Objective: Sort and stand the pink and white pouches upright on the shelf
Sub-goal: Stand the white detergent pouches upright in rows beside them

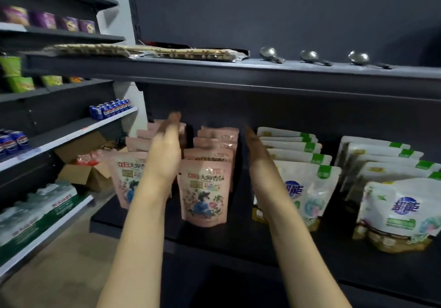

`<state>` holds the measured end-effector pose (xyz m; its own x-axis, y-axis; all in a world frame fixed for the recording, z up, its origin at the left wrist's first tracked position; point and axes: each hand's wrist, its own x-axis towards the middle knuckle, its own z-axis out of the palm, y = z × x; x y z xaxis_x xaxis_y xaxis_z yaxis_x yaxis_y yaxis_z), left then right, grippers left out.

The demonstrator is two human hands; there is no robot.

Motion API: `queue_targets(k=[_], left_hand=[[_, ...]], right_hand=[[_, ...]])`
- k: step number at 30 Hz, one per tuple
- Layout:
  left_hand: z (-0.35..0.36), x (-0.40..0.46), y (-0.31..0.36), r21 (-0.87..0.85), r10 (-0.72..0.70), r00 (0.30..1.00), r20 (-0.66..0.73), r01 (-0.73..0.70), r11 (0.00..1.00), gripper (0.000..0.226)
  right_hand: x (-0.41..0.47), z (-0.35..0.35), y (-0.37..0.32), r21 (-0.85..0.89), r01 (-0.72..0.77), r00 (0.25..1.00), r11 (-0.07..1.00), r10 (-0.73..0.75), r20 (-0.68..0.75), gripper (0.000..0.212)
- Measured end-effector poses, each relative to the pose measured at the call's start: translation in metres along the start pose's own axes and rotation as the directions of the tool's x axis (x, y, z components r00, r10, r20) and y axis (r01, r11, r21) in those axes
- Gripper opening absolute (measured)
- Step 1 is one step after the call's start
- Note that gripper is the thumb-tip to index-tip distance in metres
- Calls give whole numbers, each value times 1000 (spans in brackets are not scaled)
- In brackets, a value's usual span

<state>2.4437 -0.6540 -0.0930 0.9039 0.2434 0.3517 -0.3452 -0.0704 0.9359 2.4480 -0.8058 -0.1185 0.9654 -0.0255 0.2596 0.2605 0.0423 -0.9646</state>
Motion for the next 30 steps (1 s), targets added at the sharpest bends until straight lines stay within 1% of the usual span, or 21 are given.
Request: queue_targets(k=[2,5,6,8,9,11,12,14,16,17,20,22,23,26,30], left_hand=[[-11,6,-16,-34,-61,997,41,63,997,53],[-24,19,-40,-129,-138,981,135,156,979,45],[-28,24,-47,-138,-158,971,178,184,973,46],[-29,30,-63,-115,-173,948,266,210,971,59],[-30,31,-68,-104,-183,940,287,220,970,67],[-29,38,-85,-103,-218,934,283,256,961,84],[-27,40,-91,-108,-233,935,268,269,957,92],[-23,36,-103,-101,-257,944,209,282,954,100],[-23,28,-108,-116,-295,946,137,311,943,98],[-24,24,-108,-152,-315,937,154,337,929,93],[-22,11,-98,-249,-372,865,338,463,851,64],[-22,2,-97,-265,-363,837,410,490,830,54],[-20,4,-101,-268,-370,828,420,503,821,53],[-14,11,-119,-276,-453,805,384,568,775,56],[-9,15,-134,-281,-475,799,370,583,762,57]], right_hand=[[2,14,13,29,-31,999,999,32,-26,52],[0,28,26,50,-41,995,998,46,-94,34],[-1,31,30,60,-56,992,997,62,-112,29],[1,36,39,75,-80,986,994,90,-139,29],[1,38,40,74,-80,984,994,90,-151,31],[3,39,45,158,-75,979,985,103,-174,30],[4,39,50,211,-95,972,973,136,-189,32],[3,41,60,257,-138,966,956,188,-180,36],[3,40,77,280,-173,955,944,231,-188,44],[2,42,81,302,-197,949,933,259,-180,45],[4,41,101,323,-282,921,903,349,-174,53],[4,43,108,328,-324,904,887,393,-171,60],[4,43,112,337,-337,893,879,412,-181,61],[6,42,121,347,-354,877,869,437,-198,62],[8,44,124,335,-373,881,865,443,-164,62]])
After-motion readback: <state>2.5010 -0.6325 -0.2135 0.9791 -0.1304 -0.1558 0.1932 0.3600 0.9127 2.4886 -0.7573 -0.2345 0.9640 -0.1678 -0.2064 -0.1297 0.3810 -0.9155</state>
